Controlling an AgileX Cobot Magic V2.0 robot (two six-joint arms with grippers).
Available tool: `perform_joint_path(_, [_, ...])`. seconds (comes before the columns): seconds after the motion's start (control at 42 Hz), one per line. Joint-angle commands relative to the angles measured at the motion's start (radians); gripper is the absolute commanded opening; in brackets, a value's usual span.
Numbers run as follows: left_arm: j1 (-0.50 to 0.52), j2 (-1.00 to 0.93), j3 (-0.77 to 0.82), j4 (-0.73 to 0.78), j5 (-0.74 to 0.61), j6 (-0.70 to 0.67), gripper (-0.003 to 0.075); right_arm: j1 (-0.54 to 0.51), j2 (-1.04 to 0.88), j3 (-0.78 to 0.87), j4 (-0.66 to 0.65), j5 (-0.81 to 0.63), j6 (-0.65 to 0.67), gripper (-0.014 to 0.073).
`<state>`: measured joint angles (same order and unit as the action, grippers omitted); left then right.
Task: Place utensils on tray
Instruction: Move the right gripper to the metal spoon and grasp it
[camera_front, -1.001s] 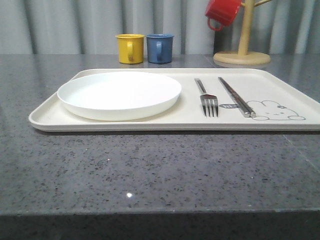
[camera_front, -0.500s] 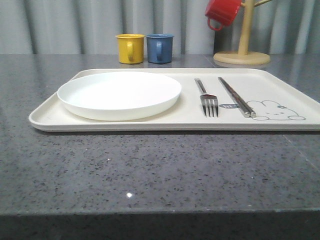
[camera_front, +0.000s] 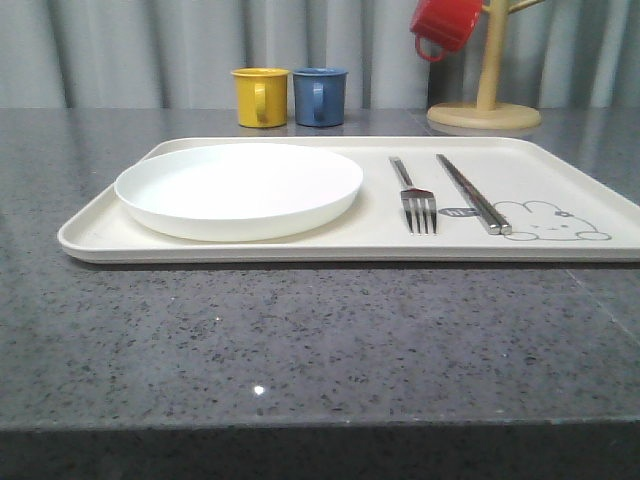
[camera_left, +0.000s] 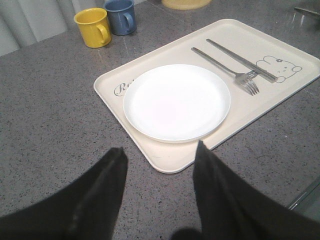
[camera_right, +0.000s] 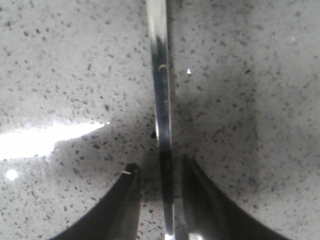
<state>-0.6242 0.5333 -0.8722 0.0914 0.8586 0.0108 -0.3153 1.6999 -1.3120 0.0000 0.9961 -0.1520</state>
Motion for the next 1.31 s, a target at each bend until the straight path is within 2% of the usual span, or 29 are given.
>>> perform_joint_path(0.0, [-0.006,0.005,-0.026,0.005,-0.078,-0.011,0.0311,-0.008,-0.042,-0.027,0.0,0.002,-0.008,0.0188])
perform_joint_path(0.167, [-0.006,0.005,-0.026,0.005,-0.078,-0.011,0.0311,-0.008,-0.042,-0.027,0.005,0.024,-0.008,0.0131])
perform_joint_path(0.405, [-0.006,0.005,-0.026,0.005,-0.078,-0.011,0.0311,-0.008,-0.043,-0.027,0.0,0.04,-0.008,-0.0029])
perform_joint_path(0.62, [-0.006,0.005,-0.026,0.005,-0.078,-0.011,0.0311,0.018,-0.105,-0.028,0.03,0.026,-0.008,-0.0031])
perform_joint_path(0.739, [-0.006,0.005,-0.026,0.005,-0.078,-0.011,0.0311,0.076,-0.165,-0.028,0.044,0.024,-0.009,-0.0031])
perform_joint_path(0.929, [-0.006,0.005,-0.026,0.005,-0.078,-0.011,0.0311,0.232,-0.231,-0.028,0.06,0.06,-0.009,-0.0031])
perform_joint_path(1.096, [-0.006,0.005,-0.026,0.005,-0.078,-0.011,0.0311,0.371,-0.223,-0.028,0.153,0.097,-0.008,-0.0031])
perform_joint_path(1.287, [-0.006,0.005,-0.026,0.005,-0.078,-0.011,0.0311,0.446,-0.177,-0.03,0.251,0.062,0.037,-0.0031])
